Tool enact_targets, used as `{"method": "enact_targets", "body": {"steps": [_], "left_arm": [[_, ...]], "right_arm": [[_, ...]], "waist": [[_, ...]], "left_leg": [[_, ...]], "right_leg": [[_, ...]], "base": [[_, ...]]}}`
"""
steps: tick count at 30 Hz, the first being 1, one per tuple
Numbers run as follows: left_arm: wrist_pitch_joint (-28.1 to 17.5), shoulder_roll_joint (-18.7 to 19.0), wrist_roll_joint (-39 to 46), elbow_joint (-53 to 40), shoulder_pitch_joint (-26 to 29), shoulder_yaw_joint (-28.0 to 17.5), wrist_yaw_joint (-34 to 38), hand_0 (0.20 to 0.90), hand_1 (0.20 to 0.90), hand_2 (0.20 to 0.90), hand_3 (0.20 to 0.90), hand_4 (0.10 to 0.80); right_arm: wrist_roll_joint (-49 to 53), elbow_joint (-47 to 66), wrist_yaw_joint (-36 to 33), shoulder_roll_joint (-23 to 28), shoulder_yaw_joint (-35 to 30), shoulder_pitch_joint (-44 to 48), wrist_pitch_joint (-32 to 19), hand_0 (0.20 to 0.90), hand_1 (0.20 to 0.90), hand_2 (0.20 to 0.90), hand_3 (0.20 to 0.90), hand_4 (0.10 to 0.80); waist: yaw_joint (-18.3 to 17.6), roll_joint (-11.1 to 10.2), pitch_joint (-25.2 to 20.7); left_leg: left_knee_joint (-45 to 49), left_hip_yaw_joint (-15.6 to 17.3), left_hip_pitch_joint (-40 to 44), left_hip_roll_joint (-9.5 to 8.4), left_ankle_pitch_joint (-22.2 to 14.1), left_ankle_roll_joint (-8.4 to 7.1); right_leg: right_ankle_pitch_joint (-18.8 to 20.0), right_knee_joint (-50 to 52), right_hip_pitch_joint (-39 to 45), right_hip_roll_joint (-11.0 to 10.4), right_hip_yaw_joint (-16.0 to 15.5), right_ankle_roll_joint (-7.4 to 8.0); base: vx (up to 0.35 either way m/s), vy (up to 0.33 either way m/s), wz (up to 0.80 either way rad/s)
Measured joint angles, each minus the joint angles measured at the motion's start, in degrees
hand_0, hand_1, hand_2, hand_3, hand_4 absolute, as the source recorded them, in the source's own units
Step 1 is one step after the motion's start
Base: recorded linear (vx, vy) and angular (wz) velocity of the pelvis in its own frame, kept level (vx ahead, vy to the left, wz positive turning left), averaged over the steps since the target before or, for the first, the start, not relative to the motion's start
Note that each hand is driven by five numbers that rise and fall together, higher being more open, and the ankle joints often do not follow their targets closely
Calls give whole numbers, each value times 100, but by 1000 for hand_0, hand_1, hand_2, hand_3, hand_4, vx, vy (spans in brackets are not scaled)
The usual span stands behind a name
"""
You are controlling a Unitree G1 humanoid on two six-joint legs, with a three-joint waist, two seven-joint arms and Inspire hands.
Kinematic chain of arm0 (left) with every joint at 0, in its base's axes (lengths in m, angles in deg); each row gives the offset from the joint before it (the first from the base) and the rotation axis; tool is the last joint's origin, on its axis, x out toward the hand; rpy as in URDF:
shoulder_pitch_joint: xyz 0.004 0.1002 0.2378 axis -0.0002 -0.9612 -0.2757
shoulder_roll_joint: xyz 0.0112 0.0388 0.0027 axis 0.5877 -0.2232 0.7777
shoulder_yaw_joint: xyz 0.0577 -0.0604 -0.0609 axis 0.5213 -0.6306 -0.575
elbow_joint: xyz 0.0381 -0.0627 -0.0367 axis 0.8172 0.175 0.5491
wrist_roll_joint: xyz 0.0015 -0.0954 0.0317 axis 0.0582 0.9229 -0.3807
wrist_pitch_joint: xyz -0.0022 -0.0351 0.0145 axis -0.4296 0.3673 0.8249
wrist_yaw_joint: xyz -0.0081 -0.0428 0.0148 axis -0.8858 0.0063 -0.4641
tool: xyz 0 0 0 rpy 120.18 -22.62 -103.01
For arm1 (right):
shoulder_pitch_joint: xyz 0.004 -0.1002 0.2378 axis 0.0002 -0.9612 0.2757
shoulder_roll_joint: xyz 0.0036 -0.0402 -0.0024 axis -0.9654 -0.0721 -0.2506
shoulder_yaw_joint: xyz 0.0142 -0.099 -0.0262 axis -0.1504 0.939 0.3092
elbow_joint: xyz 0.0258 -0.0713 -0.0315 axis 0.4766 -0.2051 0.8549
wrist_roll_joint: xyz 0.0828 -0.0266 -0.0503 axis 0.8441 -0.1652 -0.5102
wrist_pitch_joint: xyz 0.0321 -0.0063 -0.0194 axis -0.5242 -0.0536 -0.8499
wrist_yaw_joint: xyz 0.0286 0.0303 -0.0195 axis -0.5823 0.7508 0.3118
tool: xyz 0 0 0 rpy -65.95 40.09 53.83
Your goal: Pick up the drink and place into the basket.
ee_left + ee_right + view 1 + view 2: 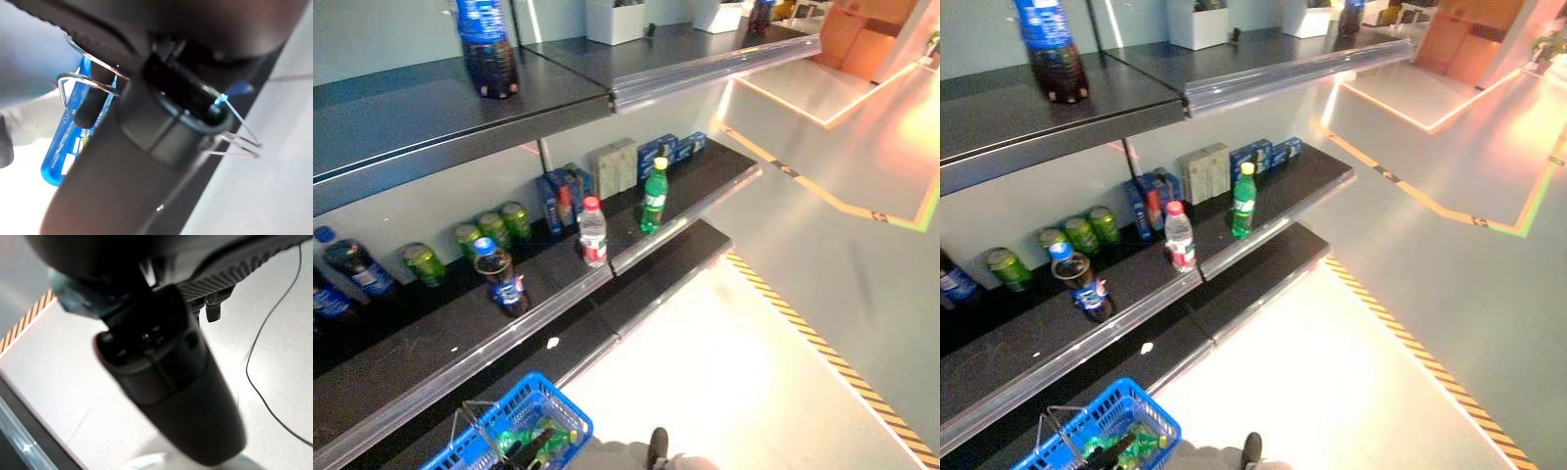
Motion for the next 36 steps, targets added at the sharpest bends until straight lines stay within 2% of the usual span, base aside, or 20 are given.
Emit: {"method": "enact_targets", "body": {"steps": [1,2,3,4,5,6,7,9,12,13,14,15,17,19,24,28,29,32,34,36], "left_arm": [[14,-140,24,71,4,6,9,300,300,300,200,100],[16,-322,112,135,20,16,7,300,300,300,200,100],[-3,-488,182,175,-27,30,-2,300,300,300,200,100],[-50,-522,211,132,-148,42,-66,300,300,300,200,100],[-84,-509,226,82,-105,36,-98,300,300,300,200,100],[-42,-495,239,161,14,41,-108,300,300,300,200,100],[-60,-493,243,170,15,38,-134,300,300,300,200,100],[-39,-516,238,194,-9,36,-139,300,300,300,200,100],[67,-447,251,271,-220,-17,17,300,300,300,200,100],[125,-419,251,360,-289,-108,85,300,300,300,200,100],[218,-410,250,386,-376,-193,147,300,300,300,200,100],[273,-388,249,387,-452,-227,180,300,300,300,200,100],[511,-393,294,385,-473,-177,238,300,300,300,200,100],[548,-370,433,381,-481,-168,250,300,300,300,200,100],[485,-95,631,384,-454,34,294,300,300,300,200,100],[454,-114,630,485,-518,22,276,300,300,300,200,100],[381,-101,628,473,-540,28,259,300,300,300,200,100],[181,28,610,401,-624,16,236,300,300,300,200,100],[78,-96,602,330,-597,-27,234,300,300,300,200,100],[71,-242,540,221,-546,-92,224,300,300,300,200,100]], "right_arm": [[-27,65,35,104,160,51,-64,900,900,900,900,800],[-54,63,74,252,254,107,-85,900,900,900,900,800],[-63,65,117,336,257,214,-55,900,900,900,900,800],[-53,33,189,249,317,124,58,900,900,900,900,800],[-33,-68,234,120,355,-16,169,900,900,900,900,800],[-34,-222,208,54,339,-19,240,900,900,900,900,800],[-30,-323,205,-41,334,-6,284,900,900,900,900,800],[-5,-386,173,-93,312,-21,280,900,900,900,900,800],[18,-378,-13,-47,344,-49,272,900,900,900,900,800],[26,-360,-74,-60,344,-70,248,900,900,900,900,800],[20,-358,-110,-63,352,-98,207,900,900,900,900,800],[9,-341,-133,-90,349,-93,171,900,900,900,900,800],[-15,-144,-180,-79,326,-219,47,900,900,900,900,800],[-9,-152,-219,-82,259,-203,22,900,900,900,900,800],[-6,-217,-337,-35,209,-161,-54,900,900,900,900,800],[-11,-334,-394,-23,178,-119,-73,900,900,900,900,800],[-9,-382,-386,-45,168,-103,-70,900,900,900,900,800],[-14,-395,-328,-135,164,-138,-36,900,900,900,900,800],[-86,-330,-275,-22,219,-97,-15,900,900,900,900,800],[-224,-28,-213,123,380,-112,47,900,900,900,900,800]], "waist": [[-43,111,29],[-27,276,74],[121,622,144],[170,627,67],[82,508,42],[123,607,53],[241,589,48],[359,603,136],[463,741,10],[454,720,-95],[460,721,-164],[426,629,-163],[340,562,-191],[308,576,-207],[157,550,-227],[128,497,-185],[131,444,-162],[157,252,-149],[247,512,-185],[263,596,-155]], "left_leg": [[-182,10,-294,-377,-67,180],[-740,96,-425,-525,137,467],[-806,216,-452,-191,-36,509],[-631,100,-462,-147,-217,345],[-174,62,-700,-309,-455,150],[-412,14,-771,-265,-530,151],[-927,146,-807,-331,-515,153],[-1348,692,-950,-430,-396,114],[-1781,856,-1053,-468,-132,453],[-1909,879,-989,-464,-123,561],[-2025,883,-936,-441,44,967],[-2040,898,-834,-502,174,1161],[-2341,742,-450,-573,163,1197],[-2856,506,-9,-590,328,1216],[-3076,-244,154,-583,355,1209],[-3122,-648,342,-535,121,907],[-3096,-657,385,-459,25,832],[-3111,-467,658,-75,-242,397],[-3105,-383,807,526,-375,214],[-2866,-326,713,778,-338,175]], "right_leg": [[-12,-168,56,-5,1,29],[-80,-165,124,97,22,195],[-562,1149,-234,449,81,82],[-1463,2703,-438,493,74,79],[-2054,2214,-21,488,196,-170],[-2063,1922,213,631,79,-111],[-1907,1634,345,673,105,-211],[-1743,1204,710,704,20,-350],[-1989,1280,885,848,-129,-265],[-2139,1352,938,877,-181,-156],[-2333,1735,920,910,-252,80],[-2666,2580,739,849,-189,538],[-2372,3905,292,684,-176,790],[-2380,4142,80,390,-332,824],[-2089,2268,-142,-263,-224,853],[-702,449,-121,-954,51,1274],[-463,294,-44,-1067,52,1288],[-256,308,220,-1040,27,1361],[-453,510,249,-541,-132,1104],[-560,523,312,-269,-362,840]], "base": [[301,-107,-129],[339,-113,-128],[417,-129,-119],[401,-113,-32],[400,-120,58],[378,-129,89],[337,-130,48],[338,-71,24],[329,-23,-18],[267,-16,-37],[313,-36,-38],[298,-57,-12],[266,-109,24],[204,-220,36],[239,-394,74],[300,-609,68],[164,-482,59],[174,-515,55],[152,-416,16],[66,-418,16]]}}
